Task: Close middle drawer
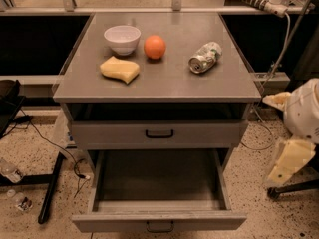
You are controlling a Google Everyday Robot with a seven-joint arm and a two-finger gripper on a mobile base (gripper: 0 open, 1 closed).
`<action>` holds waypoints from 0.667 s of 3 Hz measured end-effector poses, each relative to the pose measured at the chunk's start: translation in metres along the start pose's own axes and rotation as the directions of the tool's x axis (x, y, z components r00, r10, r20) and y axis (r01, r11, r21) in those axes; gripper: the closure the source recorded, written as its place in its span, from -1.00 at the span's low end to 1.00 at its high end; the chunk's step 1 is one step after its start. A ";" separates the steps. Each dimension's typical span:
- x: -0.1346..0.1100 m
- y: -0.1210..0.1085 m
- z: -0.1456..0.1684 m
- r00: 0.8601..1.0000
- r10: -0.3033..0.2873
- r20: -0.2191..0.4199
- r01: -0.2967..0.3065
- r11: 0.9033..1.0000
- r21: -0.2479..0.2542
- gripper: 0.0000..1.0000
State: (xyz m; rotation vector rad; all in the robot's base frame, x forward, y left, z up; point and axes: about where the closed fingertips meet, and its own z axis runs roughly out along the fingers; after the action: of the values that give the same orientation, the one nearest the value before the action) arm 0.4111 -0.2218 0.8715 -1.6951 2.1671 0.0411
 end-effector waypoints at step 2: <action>0.036 0.043 0.074 0.996 0.053 0.073 -0.050 0.998 -0.047 -0.61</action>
Offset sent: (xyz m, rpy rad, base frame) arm -0.0445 -0.0001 -0.1416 0.1603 0.0684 -0.0317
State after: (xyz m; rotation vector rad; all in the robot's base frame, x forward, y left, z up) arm 0.3849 -0.2244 0.7828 -1.6346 2.1703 0.1651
